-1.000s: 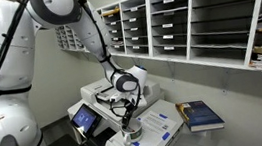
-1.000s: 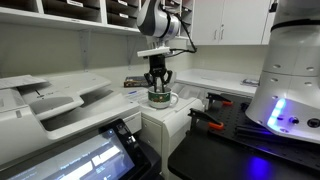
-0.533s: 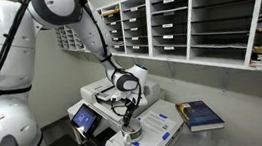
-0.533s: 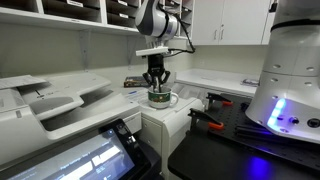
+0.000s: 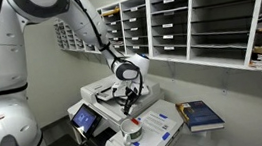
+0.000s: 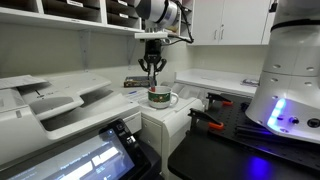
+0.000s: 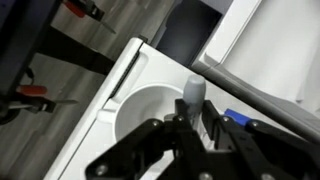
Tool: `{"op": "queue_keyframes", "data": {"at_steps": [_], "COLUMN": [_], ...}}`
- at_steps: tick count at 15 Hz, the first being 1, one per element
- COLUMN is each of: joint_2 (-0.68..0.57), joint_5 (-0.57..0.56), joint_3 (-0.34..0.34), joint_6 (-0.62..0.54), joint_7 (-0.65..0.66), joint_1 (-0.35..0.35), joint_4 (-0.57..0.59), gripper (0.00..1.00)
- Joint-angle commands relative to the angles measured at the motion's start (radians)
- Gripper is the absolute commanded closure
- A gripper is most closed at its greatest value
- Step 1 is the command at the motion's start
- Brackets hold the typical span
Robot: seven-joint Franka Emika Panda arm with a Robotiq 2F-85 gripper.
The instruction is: Remove the marker from the white/green mug
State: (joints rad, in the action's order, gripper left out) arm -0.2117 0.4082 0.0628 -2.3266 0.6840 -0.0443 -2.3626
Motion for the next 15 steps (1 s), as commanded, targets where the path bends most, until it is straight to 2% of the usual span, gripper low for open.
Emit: {"op": "queue_keyframes", "data": {"at_steps": [1, 4, 6, 11, 15], "joint_2": [0.080, 0.118, 0.119, -0.007, -0.159], "joint_5": [-0.040, -0.096, -0.221, -0.487, -0.612], "joint_3": [0.020, 0.024, 0.030, 0.052, 0.111], "joint_6": [0.087, 0.105, 0.067, 0.043, 0.053], "joint_7": [0.033, 0.108, 0.243, 0.606, 0.864], "joint_1": [0.011, 0.012, 0.018, 0.028, 0.067], "joint_4": [0.006, 0.024, 0.036, 0.137, 0.267], "gripper": [0.94, 0.94, 0.94, 0.94, 0.94]}}
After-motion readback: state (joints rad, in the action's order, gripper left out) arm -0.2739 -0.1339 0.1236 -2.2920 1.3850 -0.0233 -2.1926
